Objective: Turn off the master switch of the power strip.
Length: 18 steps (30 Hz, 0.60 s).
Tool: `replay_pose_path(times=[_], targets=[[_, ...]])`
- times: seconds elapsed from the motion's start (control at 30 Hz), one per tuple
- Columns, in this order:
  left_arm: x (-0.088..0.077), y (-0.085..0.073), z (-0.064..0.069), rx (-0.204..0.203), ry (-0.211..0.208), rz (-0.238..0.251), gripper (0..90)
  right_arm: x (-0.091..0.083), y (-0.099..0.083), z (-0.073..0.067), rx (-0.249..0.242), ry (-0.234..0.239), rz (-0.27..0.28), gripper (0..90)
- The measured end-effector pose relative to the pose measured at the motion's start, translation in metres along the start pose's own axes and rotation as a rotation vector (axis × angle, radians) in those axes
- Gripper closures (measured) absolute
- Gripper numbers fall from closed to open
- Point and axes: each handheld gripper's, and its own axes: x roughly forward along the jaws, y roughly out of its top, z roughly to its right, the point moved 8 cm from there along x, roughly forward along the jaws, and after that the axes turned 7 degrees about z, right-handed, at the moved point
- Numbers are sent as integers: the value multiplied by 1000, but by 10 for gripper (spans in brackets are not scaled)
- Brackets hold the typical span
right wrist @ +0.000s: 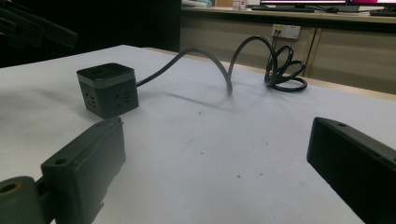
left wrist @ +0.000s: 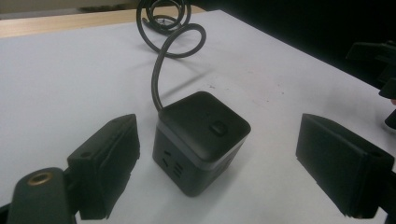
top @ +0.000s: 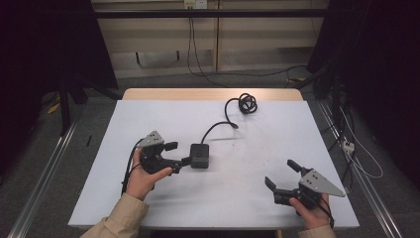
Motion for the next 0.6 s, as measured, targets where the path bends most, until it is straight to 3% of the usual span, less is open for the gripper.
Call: replay_pose_path(times=[0.3, 0.6], targets=[[-24, -6, -13, 10, 32, 16, 110, 0, 0, 0, 4, 0, 2, 39], [-44, -11, -30, -10, 74, 33, 105, 0, 0, 0, 5, -2, 1, 39]])
